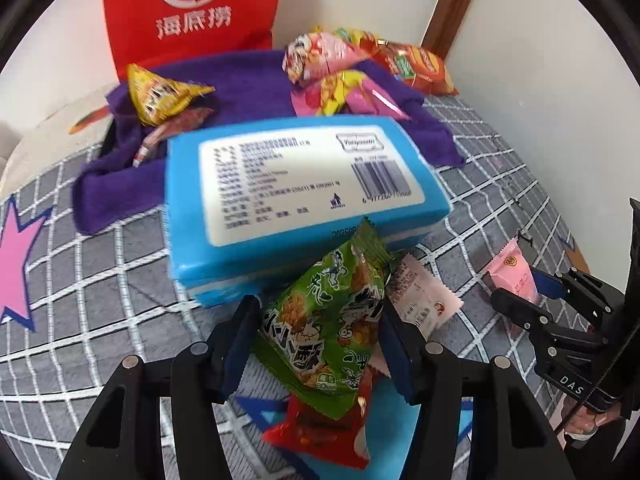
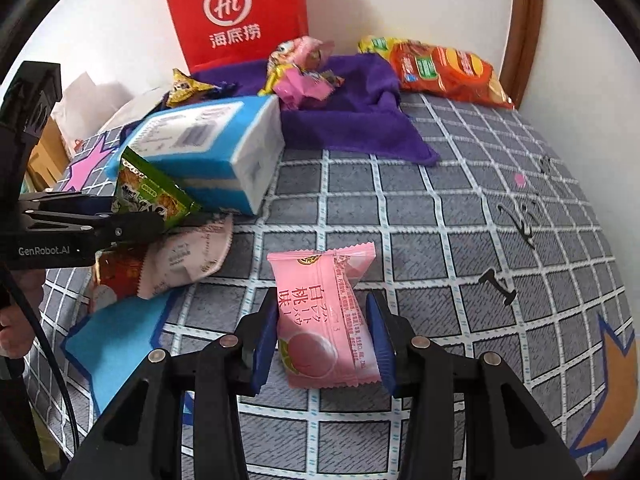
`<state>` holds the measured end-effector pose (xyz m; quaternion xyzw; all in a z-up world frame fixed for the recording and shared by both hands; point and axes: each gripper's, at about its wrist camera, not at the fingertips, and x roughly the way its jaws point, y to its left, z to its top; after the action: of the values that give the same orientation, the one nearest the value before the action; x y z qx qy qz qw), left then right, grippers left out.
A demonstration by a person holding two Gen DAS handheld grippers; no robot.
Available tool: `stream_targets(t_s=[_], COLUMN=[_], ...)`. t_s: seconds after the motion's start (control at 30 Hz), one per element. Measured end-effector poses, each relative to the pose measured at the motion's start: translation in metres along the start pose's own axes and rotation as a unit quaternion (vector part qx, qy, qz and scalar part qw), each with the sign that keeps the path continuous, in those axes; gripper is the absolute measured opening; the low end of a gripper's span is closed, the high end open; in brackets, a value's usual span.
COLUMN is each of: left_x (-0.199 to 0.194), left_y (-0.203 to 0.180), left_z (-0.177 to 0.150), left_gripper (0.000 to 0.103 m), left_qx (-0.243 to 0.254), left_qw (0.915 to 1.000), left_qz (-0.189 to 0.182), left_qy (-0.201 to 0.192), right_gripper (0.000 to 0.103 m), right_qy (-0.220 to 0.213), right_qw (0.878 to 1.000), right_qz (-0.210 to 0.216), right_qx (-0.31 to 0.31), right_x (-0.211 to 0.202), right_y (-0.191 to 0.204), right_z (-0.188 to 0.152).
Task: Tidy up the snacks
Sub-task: 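Grasp the green snack bag with the left tool while the right tool lifts the pink candy, then carry the pink peach candy and green snack bag over the purple towel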
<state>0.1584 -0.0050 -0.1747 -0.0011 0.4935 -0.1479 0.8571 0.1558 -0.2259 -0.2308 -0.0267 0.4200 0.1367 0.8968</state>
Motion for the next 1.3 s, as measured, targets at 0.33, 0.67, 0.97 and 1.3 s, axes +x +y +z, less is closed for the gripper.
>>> stream_targets(t_s=[0.33,0.67,0.97,1.3], left_x=[-0.072,-0.113,-0.122,-0.091], left_y=[0.026,0.060,0.087,0.098], left_z=[0.000,0.018,0.066,0.122], left_gripper=[0.056,0.056,0.056,0.056], left_qx=[-0.021,-0.031,-0.040,-0.048], left_qw=[0.9975,0.9930,0.9880,0.9876], left_qz=[0.002,0.045,0.058,0.045], left_qy=[-0.067,-0.105,-0.138,-0.142], right_gripper=[0.042,0.043,0.043,0.043], right_qy=[-0.055,-0.103,-0.138,-0.143], right_qw=[0.998,0.995,0.990,0.989], right_qz=[0.001,-0.001,-0.005,0.010], right_qx=[0.001,0.020,-0.007,-0.032], right_x=[-0.043,-0.067,-0.076,-0.045], right_y=[0.023,0.038,0.055,0.067], right_z=[0.036,0.098,0.162,0.209])
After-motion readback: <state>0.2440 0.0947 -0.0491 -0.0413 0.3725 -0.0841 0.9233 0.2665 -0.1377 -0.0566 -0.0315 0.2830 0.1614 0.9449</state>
